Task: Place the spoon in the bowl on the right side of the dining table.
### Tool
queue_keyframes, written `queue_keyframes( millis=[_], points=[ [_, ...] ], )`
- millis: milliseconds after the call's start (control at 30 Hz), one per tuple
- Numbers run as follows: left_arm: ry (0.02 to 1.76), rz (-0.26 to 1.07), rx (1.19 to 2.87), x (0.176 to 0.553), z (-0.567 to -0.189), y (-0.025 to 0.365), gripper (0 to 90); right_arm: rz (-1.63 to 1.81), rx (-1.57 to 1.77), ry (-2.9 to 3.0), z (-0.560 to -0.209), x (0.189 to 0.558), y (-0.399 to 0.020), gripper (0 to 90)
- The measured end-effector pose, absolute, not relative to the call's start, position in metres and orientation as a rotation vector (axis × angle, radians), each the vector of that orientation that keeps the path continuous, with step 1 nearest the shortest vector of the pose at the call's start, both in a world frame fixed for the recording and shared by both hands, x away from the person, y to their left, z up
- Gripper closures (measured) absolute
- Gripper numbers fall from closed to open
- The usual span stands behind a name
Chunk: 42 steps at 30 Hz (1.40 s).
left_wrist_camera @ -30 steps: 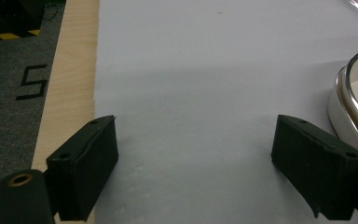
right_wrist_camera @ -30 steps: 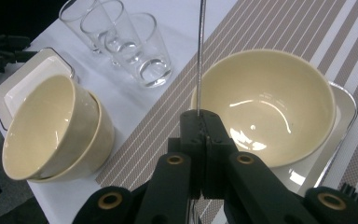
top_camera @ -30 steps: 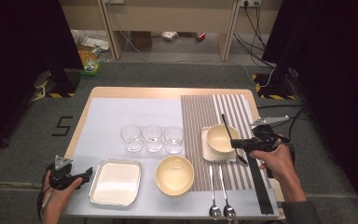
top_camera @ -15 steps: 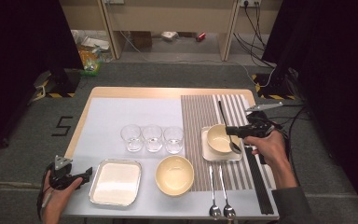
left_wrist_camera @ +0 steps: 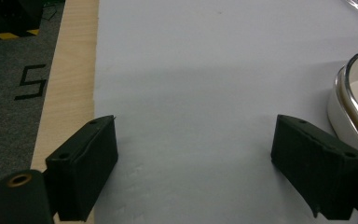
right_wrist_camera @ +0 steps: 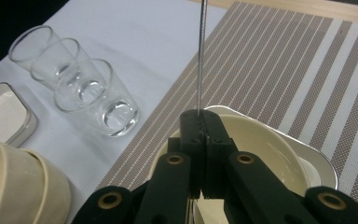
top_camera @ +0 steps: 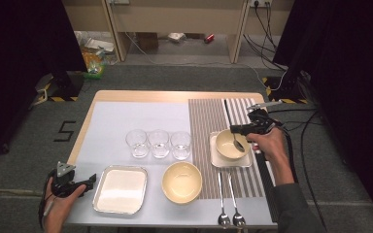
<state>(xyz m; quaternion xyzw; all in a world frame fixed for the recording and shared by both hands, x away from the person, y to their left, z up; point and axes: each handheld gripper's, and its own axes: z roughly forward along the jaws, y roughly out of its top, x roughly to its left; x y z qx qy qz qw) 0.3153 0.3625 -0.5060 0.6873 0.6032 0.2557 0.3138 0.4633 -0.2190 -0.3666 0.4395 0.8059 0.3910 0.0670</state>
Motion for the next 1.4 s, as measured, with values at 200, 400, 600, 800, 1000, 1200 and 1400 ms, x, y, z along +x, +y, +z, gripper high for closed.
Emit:
queue_keyframes(
  millis=[200, 400, 600, 800, 1000, 1200, 1400],
  points=[
    [1.591, 0.673, 1.813, 0.315, -0.506, 0.363, 13.7, 1.15, 1.34, 2.444, -0.38, 0.472, -0.216, 89.7],
    [1.59, 0.675, 1.81, 0.315, -0.506, 0.363, 13.7, 1.062, 1.359, 2.458, -0.394, 0.478, -0.212, 89.7],
    [1.591, 0.673, 1.813, 0.315, -0.506, 0.363, 13.7, 1.001, 1.376, 2.467, -0.404, 0.48, -0.214, 89.7],
    [1.591, 0.673, 1.812, 0.315, -0.506, 0.363, 13.7, 0.97, 1.377, 2.462, -0.411, 0.481, -0.211, 89.6],
    [1.59, 0.673, 1.812, 0.315, -0.506, 0.363, 13.7, 0.932, 1.373, 2.453, -0.415, 0.484, -0.206, 89.4],
    [1.59, 0.673, 1.811, 0.315, -0.506, 0.363, 13.7, 0.899, 1.367, 2.455, -0.421, 0.487, -0.201, 89.0],
    [1.59, 0.673, 1.812, 0.315, -0.506, 0.363, 13.7, 0.867, 1.357, 2.47, -0.425, 0.488, -0.196, 88.1]
  ],
)
